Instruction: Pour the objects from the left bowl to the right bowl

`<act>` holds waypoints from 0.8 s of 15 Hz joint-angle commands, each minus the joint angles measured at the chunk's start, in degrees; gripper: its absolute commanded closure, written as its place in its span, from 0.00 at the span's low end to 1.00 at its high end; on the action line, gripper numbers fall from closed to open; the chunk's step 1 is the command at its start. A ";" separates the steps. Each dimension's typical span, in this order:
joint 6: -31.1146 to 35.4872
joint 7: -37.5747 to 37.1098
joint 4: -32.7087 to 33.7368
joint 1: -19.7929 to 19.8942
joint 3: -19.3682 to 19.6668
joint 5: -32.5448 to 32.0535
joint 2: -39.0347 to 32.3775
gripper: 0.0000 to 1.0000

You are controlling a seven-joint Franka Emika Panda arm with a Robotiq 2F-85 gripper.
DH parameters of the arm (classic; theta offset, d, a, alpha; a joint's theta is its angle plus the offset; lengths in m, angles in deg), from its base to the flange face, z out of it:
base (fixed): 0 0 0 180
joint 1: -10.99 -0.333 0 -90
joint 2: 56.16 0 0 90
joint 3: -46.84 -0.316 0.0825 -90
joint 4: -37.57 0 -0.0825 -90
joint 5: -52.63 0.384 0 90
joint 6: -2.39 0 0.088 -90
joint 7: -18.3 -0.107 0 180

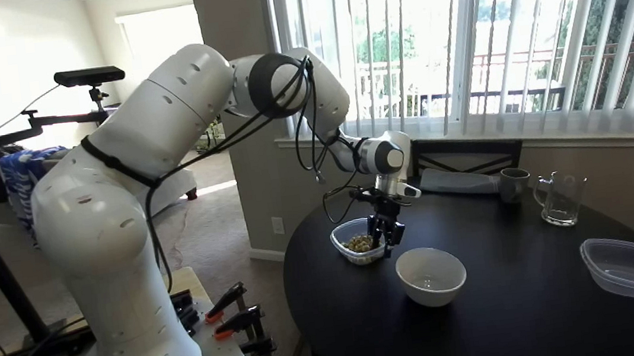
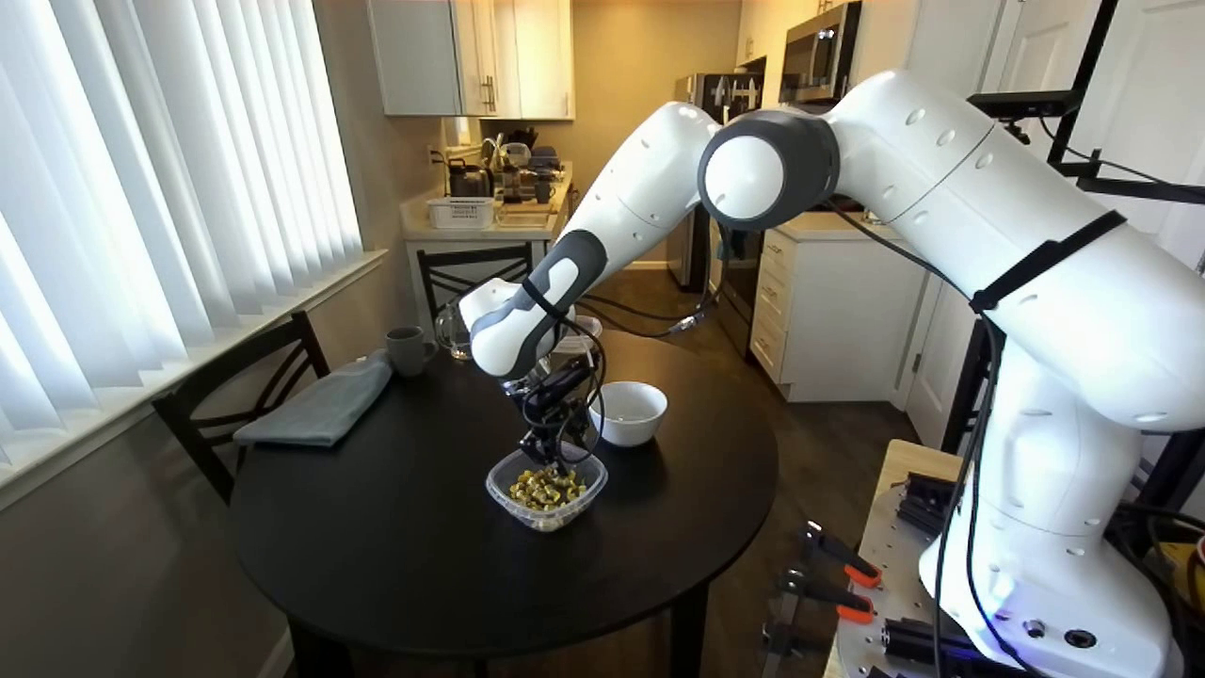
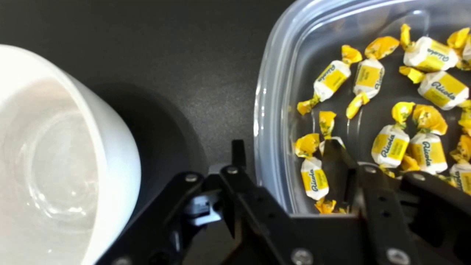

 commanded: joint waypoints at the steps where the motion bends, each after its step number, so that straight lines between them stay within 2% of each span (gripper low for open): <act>1: -0.72 0.17 -0.16 -0.49 0.47 -0.13 0.90 0.73; 5: -0.24 0.15 -0.80 -0.25 0.47 0.14 1.55 0.99; 7: -0.03 0.06 -1.07 -0.28 0.46 0.12 1.99 0.95; 10: 1.46 -0.41 -3.10 -0.48 0.35 0.23 4.33 1.00; 12: 2.74 -0.91 -5.00 -0.77 0.35 0.16 6.41 0.99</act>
